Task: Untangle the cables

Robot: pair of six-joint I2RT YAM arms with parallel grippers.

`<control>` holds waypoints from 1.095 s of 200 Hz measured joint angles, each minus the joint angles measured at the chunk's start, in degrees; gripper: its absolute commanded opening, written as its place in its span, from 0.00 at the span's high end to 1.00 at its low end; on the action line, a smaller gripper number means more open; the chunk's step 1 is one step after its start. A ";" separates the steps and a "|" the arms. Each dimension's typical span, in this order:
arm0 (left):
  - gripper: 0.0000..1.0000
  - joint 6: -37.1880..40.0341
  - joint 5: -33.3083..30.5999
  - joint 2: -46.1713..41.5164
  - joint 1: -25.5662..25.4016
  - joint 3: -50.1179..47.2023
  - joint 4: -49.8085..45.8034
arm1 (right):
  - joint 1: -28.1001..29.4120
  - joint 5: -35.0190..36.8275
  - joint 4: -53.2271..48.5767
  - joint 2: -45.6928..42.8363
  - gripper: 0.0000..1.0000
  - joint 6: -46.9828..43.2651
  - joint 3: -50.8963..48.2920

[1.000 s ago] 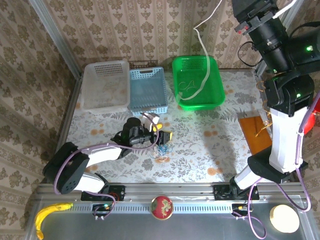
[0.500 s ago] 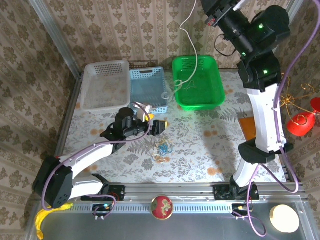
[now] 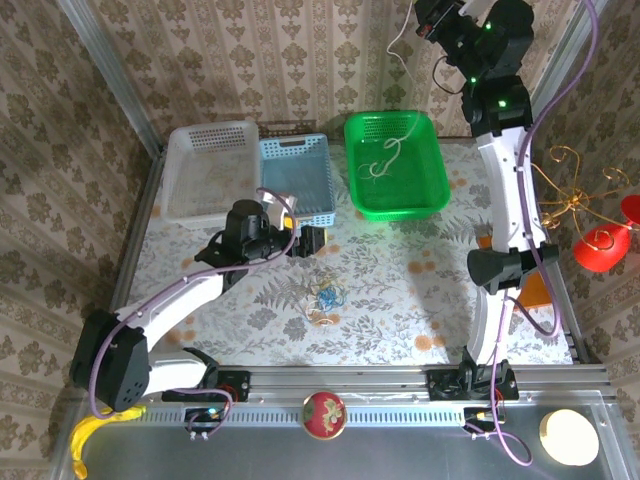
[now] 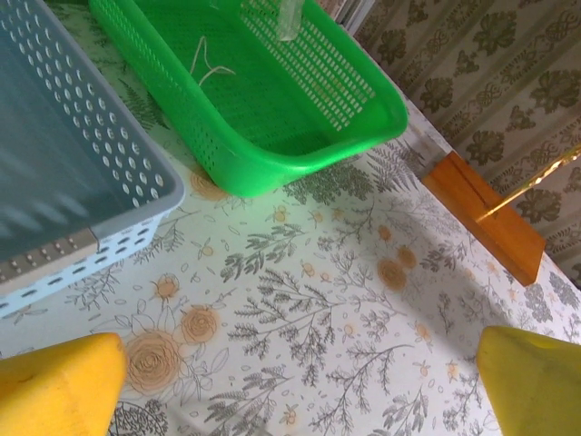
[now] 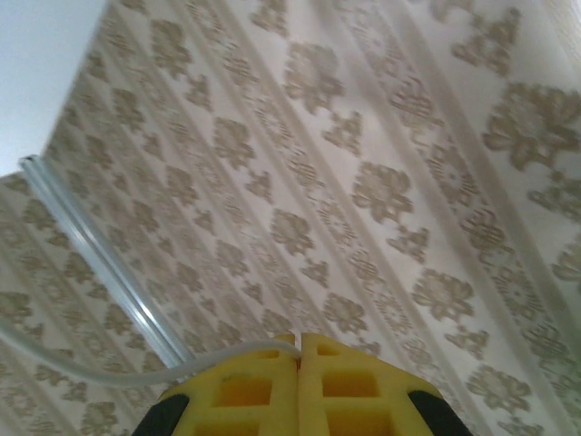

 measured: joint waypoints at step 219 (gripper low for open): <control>0.00 -2.21 -0.24 -5.53 0.90 2.99 -5.55 | 5.07 14.60 -15.30 4.98 0.40 -13.25 -23.28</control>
